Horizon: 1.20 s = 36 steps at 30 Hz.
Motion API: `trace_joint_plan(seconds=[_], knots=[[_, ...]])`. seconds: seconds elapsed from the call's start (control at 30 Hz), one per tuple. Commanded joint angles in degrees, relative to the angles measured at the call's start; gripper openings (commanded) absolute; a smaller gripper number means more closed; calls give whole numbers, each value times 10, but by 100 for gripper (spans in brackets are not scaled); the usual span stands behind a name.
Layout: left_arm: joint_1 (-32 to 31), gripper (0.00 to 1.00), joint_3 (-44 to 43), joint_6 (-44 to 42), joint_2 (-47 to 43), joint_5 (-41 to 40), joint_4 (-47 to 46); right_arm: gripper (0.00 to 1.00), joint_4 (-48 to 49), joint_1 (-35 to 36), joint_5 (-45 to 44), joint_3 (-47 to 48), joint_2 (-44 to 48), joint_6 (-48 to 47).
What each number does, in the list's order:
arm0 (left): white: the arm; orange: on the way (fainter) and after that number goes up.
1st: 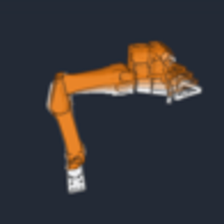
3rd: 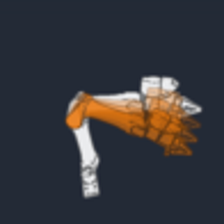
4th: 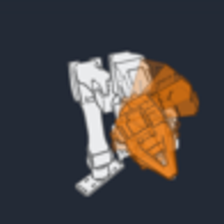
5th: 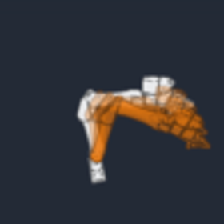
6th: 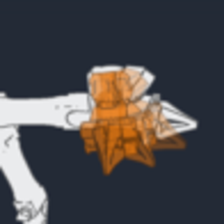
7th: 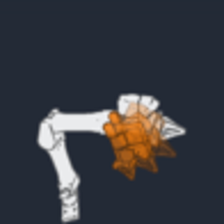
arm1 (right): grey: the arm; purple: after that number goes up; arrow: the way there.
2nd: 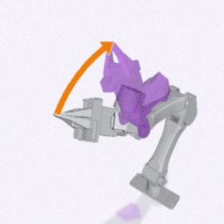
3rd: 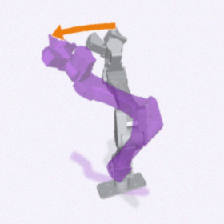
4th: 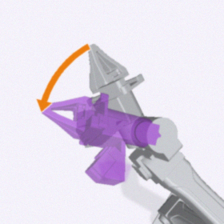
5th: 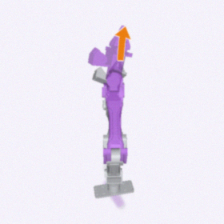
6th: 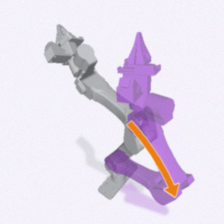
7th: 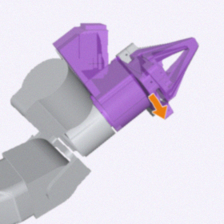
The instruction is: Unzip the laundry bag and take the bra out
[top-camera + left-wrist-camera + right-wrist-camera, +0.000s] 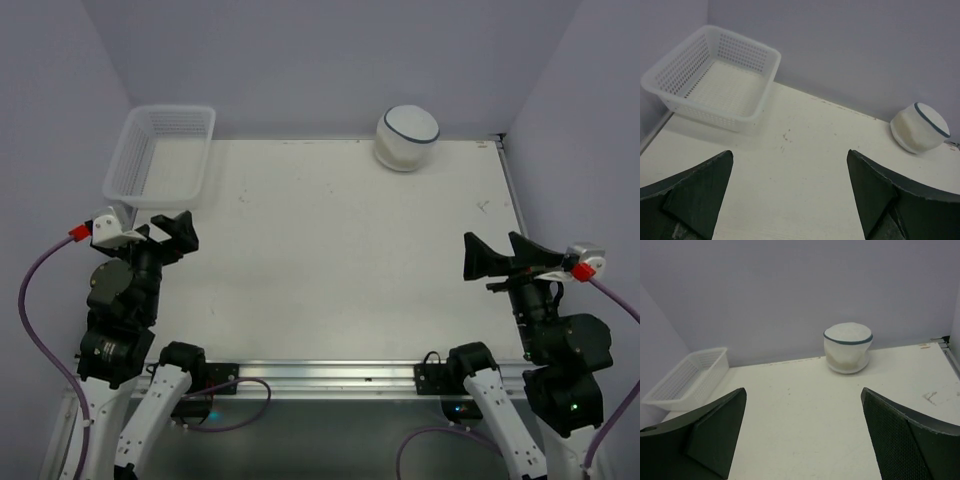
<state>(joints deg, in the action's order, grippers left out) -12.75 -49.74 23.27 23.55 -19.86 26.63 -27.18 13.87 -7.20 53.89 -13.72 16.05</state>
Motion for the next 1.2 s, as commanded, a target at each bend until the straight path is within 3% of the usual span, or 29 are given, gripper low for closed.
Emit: trace_joint_plan(seconds=[0.0, 0.2, 0.43, 0.57, 0.8, 0.93, 1.17], knots=[[4, 100, 12, 6, 13, 16, -47, 99, 31, 1, 23, -4, -28, 32], [4, 100, 17, 1, 61, 50, -45, 99, 84, 1, 39, -30, -110, 100], [4, 100, 11, -1, 127, 50, -33, 99, 126, 0, 4, 2, -339, 236], [4, 100, 6, 19, 152, 76, -29, 99, 130, -9, -33, 87, -514, 303], [4, 100, 41, 22, 148, 108, -30, 99, 174, -66, -57, 190, -727, 489], [4, 100, 43, 19, 149, 101, -26, 99, 206, -81, -58, 277, -870, 543], [4, 100, 46, 27, 161, 112, -13, 95, 287, -103, -38, 408, -1039, 580]])
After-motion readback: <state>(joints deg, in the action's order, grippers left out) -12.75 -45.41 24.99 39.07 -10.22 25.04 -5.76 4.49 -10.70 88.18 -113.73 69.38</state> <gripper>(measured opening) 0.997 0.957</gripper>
